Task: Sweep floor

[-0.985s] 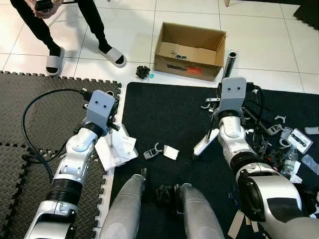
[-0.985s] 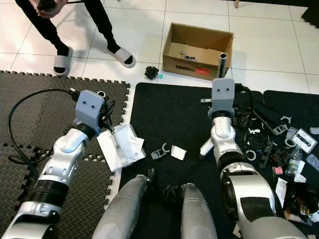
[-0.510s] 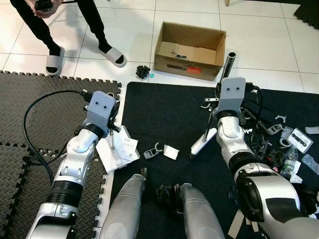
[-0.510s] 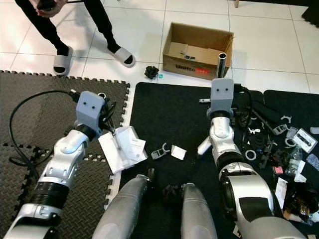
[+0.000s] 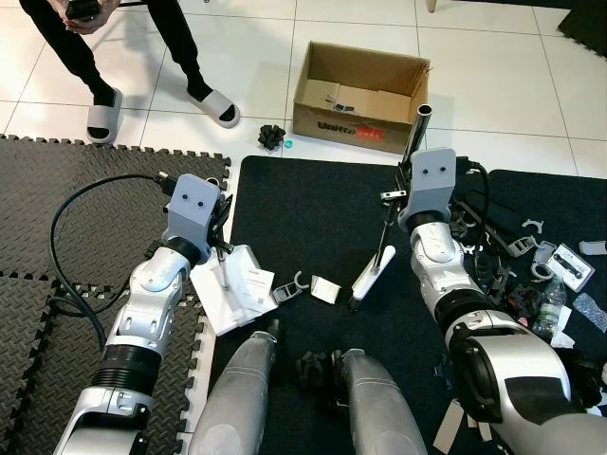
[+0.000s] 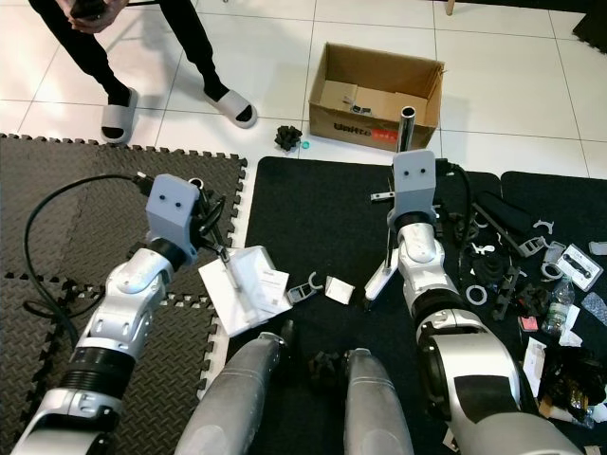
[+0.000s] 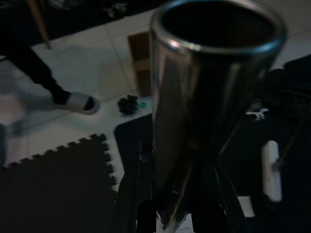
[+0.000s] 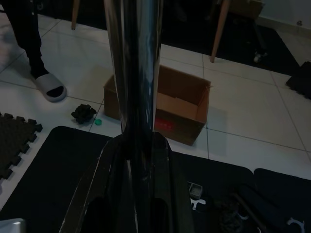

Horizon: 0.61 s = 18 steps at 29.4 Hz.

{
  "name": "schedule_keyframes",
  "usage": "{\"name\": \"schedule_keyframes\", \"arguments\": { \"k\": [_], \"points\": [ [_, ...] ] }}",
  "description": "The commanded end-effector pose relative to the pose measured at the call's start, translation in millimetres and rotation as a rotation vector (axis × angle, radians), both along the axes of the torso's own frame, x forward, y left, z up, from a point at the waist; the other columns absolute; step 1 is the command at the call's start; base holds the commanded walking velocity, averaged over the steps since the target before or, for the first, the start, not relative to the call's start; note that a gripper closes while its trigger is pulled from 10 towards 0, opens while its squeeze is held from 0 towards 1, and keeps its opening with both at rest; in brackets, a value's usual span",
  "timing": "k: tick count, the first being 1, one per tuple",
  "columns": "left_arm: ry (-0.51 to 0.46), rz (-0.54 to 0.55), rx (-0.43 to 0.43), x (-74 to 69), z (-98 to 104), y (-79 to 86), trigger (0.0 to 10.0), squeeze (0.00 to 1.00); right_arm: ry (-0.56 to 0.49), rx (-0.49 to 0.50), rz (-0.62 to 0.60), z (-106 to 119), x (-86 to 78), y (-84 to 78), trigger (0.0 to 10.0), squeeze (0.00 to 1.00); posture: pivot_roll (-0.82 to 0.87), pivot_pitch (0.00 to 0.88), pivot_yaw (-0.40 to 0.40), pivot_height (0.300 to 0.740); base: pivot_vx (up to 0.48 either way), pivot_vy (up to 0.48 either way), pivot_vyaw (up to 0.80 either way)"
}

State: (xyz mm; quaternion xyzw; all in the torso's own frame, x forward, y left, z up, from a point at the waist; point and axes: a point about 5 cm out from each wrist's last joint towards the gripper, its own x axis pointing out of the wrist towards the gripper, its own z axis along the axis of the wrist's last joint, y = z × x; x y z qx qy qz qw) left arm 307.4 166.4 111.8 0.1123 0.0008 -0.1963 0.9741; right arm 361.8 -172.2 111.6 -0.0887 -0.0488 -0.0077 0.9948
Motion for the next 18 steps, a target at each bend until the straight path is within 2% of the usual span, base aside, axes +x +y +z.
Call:
{"name": "schedule_keyframes", "arguments": {
  "k": [1, 18],
  "points": [
    [-0.016, -0.047, -0.01, -1.6, 6.9, -3.5, 10.0, 0.0, 0.017, -0.006, 0.006, -3.3, -1.1, -0.8, 10.0, 0.0, 0.11, 0.319, 0.01, 0.74, 0.0, 0.0, 0.0],
    [-0.019, -0.063, 0.01, -2.5, 3.0, -6.4, 10.0, 0.0, 0.015, -0.025, 0.034, -3.2, -1.5, 1.7, 10.0, 0.0, 0.1, 0.32, 0.009, 0.74, 0.0, 0.0, 0.0]
  ]
}}
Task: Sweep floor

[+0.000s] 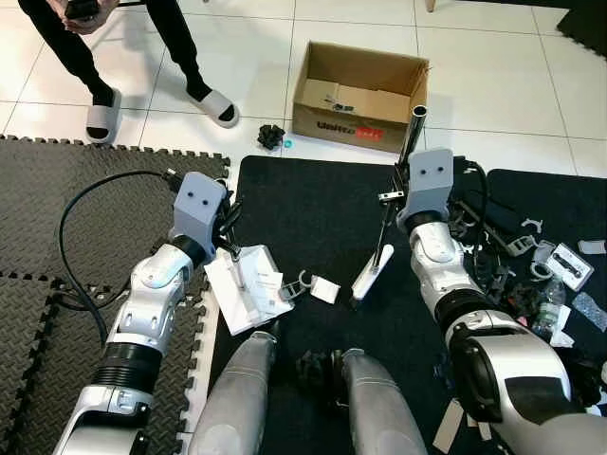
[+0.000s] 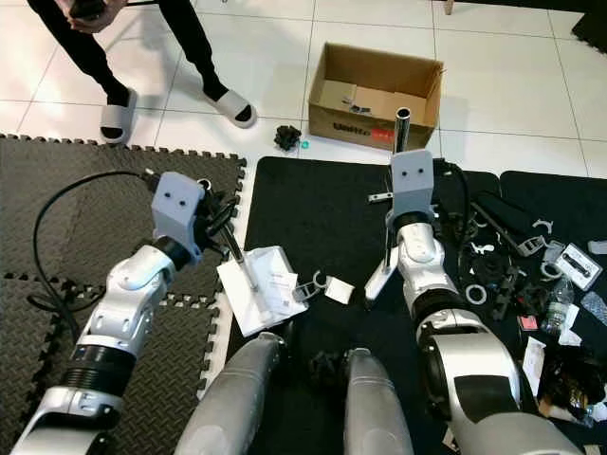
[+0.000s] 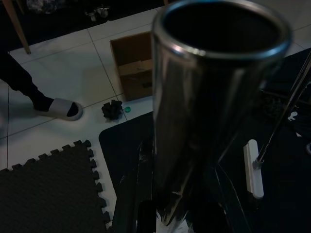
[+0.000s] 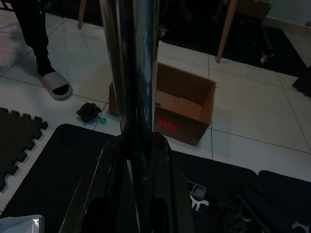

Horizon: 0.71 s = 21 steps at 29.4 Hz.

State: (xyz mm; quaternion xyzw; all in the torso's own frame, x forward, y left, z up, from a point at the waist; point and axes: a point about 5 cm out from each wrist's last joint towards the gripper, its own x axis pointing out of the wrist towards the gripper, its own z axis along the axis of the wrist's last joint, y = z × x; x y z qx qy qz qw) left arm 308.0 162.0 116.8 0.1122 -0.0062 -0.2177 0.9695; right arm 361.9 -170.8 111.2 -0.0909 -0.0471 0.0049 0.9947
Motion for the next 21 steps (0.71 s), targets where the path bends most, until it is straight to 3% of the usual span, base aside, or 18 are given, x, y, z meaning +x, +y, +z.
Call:
{"name": "schedule_keyframes", "arguments": {
  "k": [1, 11, 16, 21],
  "points": [
    [-0.01, -0.018, 0.012, -3.1, -2, -1.9, 10.0, 0.0, 0.009, -0.02, 0.01, -3, -1.5, 0.3, 10.0, 0.0, 0.1, 0.32, 0.009, 0.74, 0.0, 0.0, 0.0],
    [0.044, 0.043, -0.037, -4.9, -12, -2.8, 10.0, 0.0, 0.015, -0.027, 0.019, -6, -3.4, 2.4, 10.0, 0.0, 0.1, 0.32, 0.01, 0.74, 0.0, 0.0, 0.0],
    [0.039, 0.13, -0.079, -0.4, -11, 7.1, 10.0, 0.0, 0.018, -0.028, 0.022, -7, -3.9, 3.1, 10.0, 0.0, 0.1, 0.321, 0.011, 0.74, 0.0, 0.0, 0.0],
    [0.035, 0.136, -0.075, -0.3, -10, 10.8, 10.0, 0.0, 0.024, -0.033, 0.031, -8, -3.9, 3.3, 10.0, 0.0, 0.1, 0.32, 0.006, 0.74, 0.0, 0.0, 0.0]
  ]
}}
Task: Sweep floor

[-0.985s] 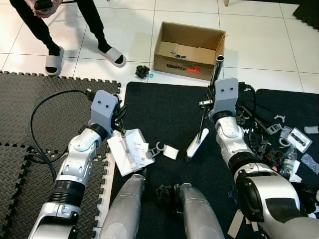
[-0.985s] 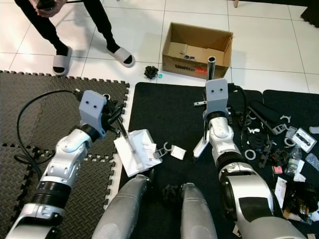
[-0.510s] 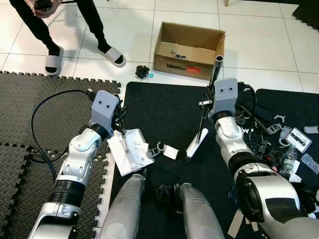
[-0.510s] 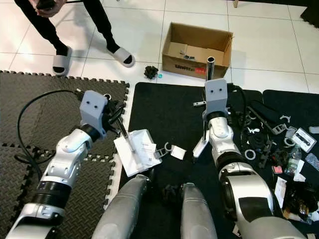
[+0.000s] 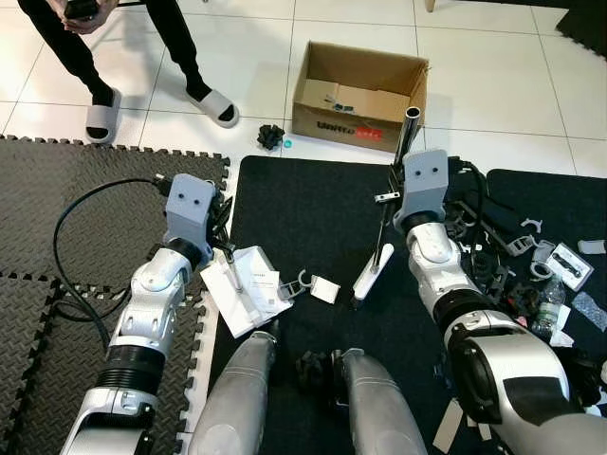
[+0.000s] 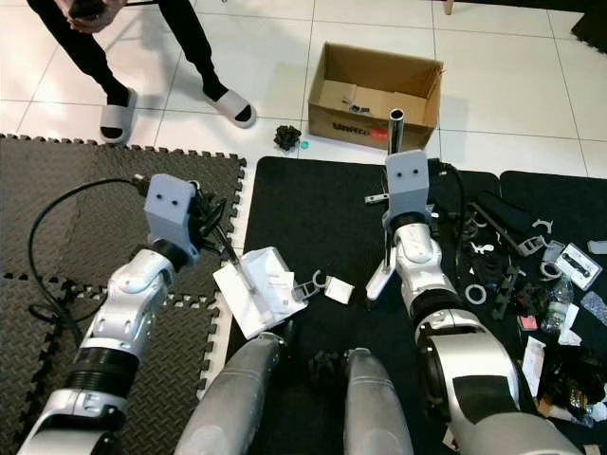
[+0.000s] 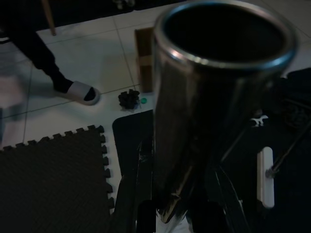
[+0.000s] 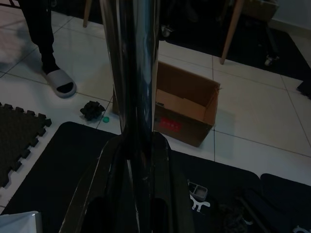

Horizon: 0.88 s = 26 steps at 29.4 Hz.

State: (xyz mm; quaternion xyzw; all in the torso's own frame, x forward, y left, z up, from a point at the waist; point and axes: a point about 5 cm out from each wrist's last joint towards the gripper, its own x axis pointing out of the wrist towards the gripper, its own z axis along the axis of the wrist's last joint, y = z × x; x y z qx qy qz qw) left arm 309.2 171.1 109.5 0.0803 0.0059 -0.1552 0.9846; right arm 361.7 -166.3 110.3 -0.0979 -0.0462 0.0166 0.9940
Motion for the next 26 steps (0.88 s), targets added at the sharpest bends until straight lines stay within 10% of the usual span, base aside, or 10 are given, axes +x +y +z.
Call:
{"name": "schedule_keyframes", "arguments": {
  "k": [1, 11, 26],
  "points": [
    [0.005, -0.005, -0.001, -1.8, -2, 1.8, 10.0, 0.0, 0.023, -0.021, 0.015, -7, -3.7, -0.7, 10.0, 0.0, 0.1, 0.319, 0.006, 0.74, 0.0, 0.0, 0.0],
    [-0.003, -0.056, 0.012, -2.6, -3, -7.6, 10.0, 0.0, 0.044, -0.047, 0.112, -10, -4.2, 13.4, 10.0, 0.0, 0.09, 0.312, 0.004, 0.74, 0.0, 0.0, 0.0],
    [-0.004, -0.057, 0.01, -1.9, -3, -8.3, 10.0, 0.0, 0.11, 0.21, 0.211, -21, -10.1, 55.5, 10.0, 0.0, 0.1, 0.31, 0.0, 0.74, 0.0, 0.0, 0.0]
  ]
}}
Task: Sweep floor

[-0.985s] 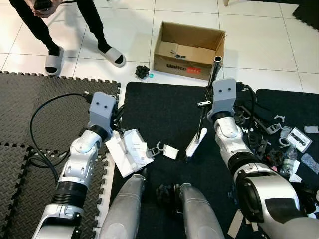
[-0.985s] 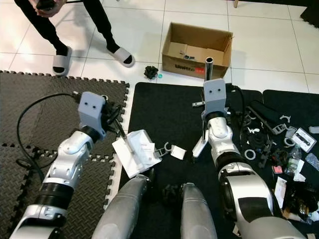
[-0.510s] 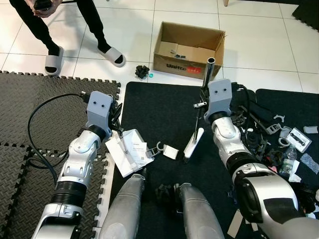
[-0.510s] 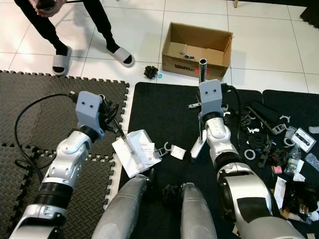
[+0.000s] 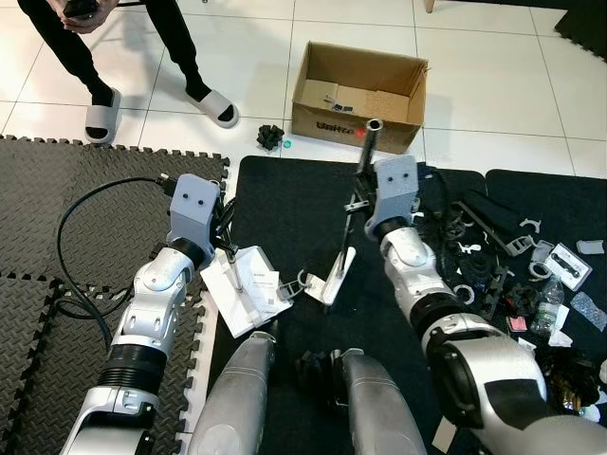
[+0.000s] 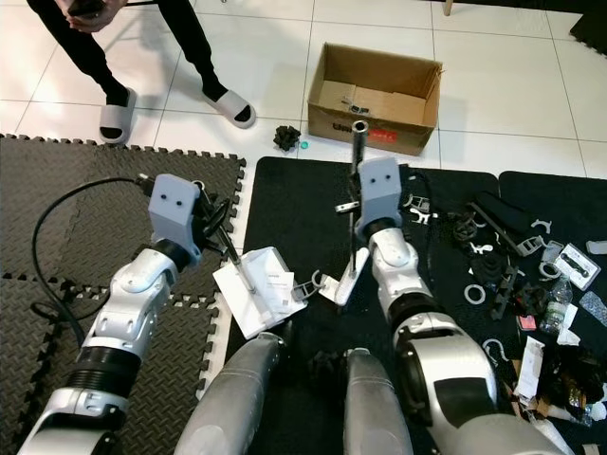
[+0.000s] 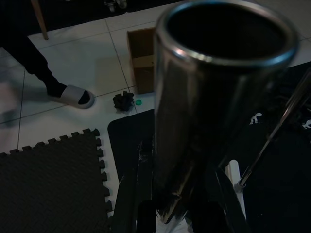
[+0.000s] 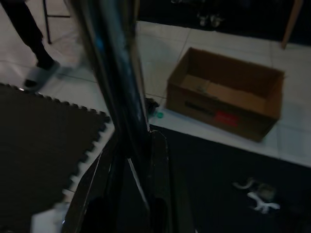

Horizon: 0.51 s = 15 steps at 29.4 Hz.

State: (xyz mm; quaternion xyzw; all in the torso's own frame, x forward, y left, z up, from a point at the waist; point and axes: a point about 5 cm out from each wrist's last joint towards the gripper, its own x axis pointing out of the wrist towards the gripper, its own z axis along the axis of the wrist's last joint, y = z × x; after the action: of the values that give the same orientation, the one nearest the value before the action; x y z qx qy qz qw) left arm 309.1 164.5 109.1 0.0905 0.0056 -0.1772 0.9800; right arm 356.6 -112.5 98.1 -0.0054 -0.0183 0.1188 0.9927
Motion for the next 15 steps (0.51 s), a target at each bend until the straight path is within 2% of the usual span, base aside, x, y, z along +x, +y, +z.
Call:
{"name": "schedule_keyframes", "arguments": {
  "k": [1, 6, 9, 10, 13, 15],
  "points": [
    [-0.004, -0.012, -0.011, -1.8, -2, -1.7, 10.0, 0.0, 0.043, 0.055, 0.018, -9, -5.6, 7.0, 10.0, 0.0, 0.1, 0.31, -0.001, 0.74, 0.0, 0.0, 0.0],
    [-0.005, -0.011, -0.01, -1.7, -2, -1.9, 10.0, 0.0, 0.057, 0.142, 0.103, -7, -8.0, 31.6, 10.0, 0.0, 0.1, 0.311, -0.003, 0.74, 0.0, 0.0, 0.0],
    [-0.006, -0.01, -0.01, -1.8, -2, -1.8, 10.0, 0.0, 0.057, 0.194, 0.131, -5, -8.3, 38.1, 10.0, 0.0, 0.1, 0.311, -0.003, 0.74, 0.0, 0.0, 0.0],
    [-0.006, -0.009, -0.01, -1.9, -2, -1.7, 10.0, 0.0, 0.042, 0.261, 0.16, 1, -7.8, 42.2, 10.0, 0.0, 0.1, 0.311, -0.003, 0.74, 0.0, 0.0, 0.0],
    [-0.005, -0.008, -0.009, -1.4, -2, -1.4, 10.0, 0.0, 0.037, 0.366, 0.16, 7, -4.8, 42.6, 10.0, 0.0, 0.1, 0.309, -0.006, 0.74, 0.0, 0.0, 0.0],
    [-0.005, -0.008, -0.009, -1.2, -3, -1.4, 10.0, 0.0, 0.031, 0.37, 0.16, 9, -4.1, 42.2, 10.0, 0.0, 0.1, 0.309, -0.006, 0.74, 0.0, 0.0, 0.0]
  ]
}}
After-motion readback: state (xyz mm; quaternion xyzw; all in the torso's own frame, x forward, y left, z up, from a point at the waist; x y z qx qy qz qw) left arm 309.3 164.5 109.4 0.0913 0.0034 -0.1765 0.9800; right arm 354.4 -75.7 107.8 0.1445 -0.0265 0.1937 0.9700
